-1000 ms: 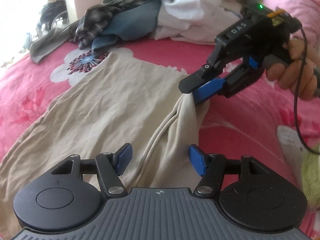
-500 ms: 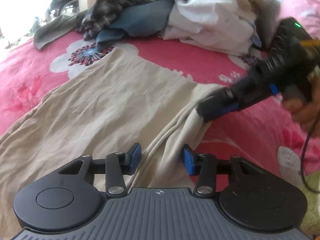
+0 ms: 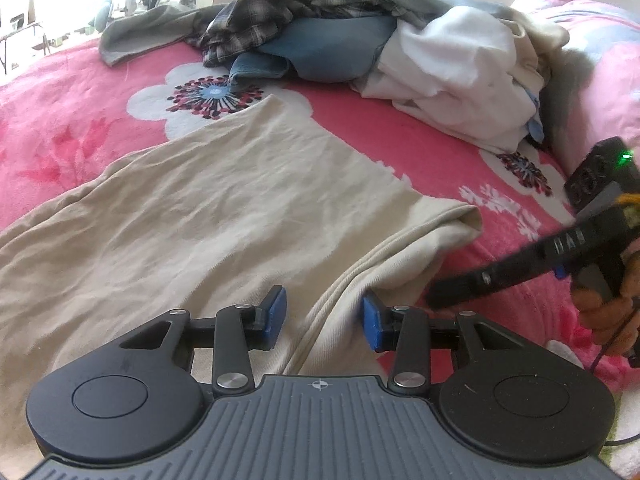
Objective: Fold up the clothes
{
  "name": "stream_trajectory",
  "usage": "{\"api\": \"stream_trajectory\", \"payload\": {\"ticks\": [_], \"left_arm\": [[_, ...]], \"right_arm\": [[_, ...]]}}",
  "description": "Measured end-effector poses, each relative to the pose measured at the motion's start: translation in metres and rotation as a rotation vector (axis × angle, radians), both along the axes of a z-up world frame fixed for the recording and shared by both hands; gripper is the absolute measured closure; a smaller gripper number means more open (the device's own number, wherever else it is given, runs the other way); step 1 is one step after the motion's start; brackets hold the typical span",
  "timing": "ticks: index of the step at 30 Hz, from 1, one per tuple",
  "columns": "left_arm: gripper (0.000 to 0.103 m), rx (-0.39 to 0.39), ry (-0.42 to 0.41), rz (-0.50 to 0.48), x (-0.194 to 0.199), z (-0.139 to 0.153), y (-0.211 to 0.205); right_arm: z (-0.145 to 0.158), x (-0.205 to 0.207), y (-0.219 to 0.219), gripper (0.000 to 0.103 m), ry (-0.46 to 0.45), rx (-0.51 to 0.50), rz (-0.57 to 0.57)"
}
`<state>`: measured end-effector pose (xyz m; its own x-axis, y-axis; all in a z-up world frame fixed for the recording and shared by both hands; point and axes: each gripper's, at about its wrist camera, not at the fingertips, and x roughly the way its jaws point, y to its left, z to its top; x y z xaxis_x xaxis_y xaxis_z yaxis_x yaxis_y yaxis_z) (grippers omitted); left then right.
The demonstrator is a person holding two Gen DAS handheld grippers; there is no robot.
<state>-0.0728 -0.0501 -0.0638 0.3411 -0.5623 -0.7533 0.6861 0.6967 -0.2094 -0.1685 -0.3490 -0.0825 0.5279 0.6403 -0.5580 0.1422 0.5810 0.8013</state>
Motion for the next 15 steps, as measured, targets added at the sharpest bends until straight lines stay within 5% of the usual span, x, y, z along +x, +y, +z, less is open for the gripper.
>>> {"api": "stream_trajectory", "payload": {"ticks": [2,6,8,11,15], "left_arm": [[0.062,-0.006,0.008,0.0,0.001,-0.001,0.001],[0.061,-0.009,0.021,-0.024,-0.001,-0.004,0.0],[0.061,0.004,0.009,-0.038,-0.003,-0.006,-0.004],[0.061,0.032,-0.039,-0.054,-0.007,-0.007,-0.011],[0.069,0.106,-0.144,-0.074,-0.016,-0.008,-0.025]], "right_arm": [[-0.008,0.003,-0.005,0.074,0.016,0.079,-0.056],[-0.015,0.009,0.002,0.075,0.019,0.06,-0.073],[-0.01,0.007,0.007,0.084,-0.014,0.014,-0.06],[-0.002,0.002,0.013,0.096,-0.065,-0.046,-0.043],[0.008,-0.008,0.017,0.097,-0.115,-0.093,-0.024]]}}
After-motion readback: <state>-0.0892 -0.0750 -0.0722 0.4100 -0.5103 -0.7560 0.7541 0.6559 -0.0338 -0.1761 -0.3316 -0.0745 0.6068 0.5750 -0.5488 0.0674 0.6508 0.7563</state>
